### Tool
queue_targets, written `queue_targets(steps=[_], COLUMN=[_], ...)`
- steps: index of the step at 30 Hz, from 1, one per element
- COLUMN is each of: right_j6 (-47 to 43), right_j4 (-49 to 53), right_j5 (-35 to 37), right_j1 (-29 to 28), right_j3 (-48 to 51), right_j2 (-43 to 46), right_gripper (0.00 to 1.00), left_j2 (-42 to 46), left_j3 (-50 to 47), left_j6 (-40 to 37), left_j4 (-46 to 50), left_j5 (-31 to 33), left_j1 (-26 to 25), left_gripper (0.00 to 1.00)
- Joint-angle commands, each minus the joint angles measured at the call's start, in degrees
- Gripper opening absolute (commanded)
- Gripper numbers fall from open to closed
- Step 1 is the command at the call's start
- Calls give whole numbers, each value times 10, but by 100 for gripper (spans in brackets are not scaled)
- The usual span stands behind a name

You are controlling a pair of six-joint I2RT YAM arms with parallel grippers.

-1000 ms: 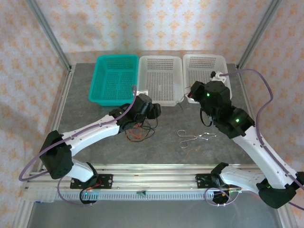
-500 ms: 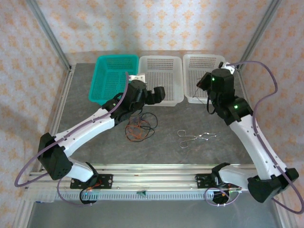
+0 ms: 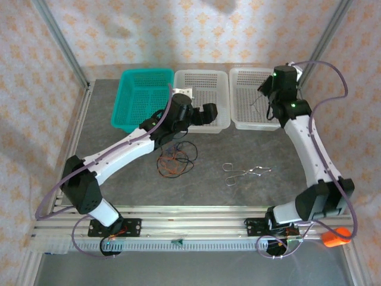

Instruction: Untangle the cables

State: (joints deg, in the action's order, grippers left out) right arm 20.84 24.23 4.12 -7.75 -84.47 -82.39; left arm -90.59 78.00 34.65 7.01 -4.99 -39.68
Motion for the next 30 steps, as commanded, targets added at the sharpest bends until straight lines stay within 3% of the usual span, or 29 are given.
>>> queue_targets(steps=[1,14,23,26,30], right_j6=[-18,-14,-17,-13,-8], right_j4=[-25,26,39,41,37], right_j5=[-12,-17,-36,-33,-25], right_j1=[14,33,33,33,33], right_j3=[-26,-78,-72,-69,-55], right_j2=[-36,-204,-261,-264,-257], right_gripper=[0,0,0,10,31], left_j2=[-3,-57,-88,-89,-91], left_j3=[6,3,22,21,22], left_j6=[9,3,9,11,9], left_j4=[-33,-82,-99,-97,-77], left_j5=[-12,-67,-79,-78,-66], left_j1=[4,4,4,4,4], left_gripper=[97,97,97,97,97])
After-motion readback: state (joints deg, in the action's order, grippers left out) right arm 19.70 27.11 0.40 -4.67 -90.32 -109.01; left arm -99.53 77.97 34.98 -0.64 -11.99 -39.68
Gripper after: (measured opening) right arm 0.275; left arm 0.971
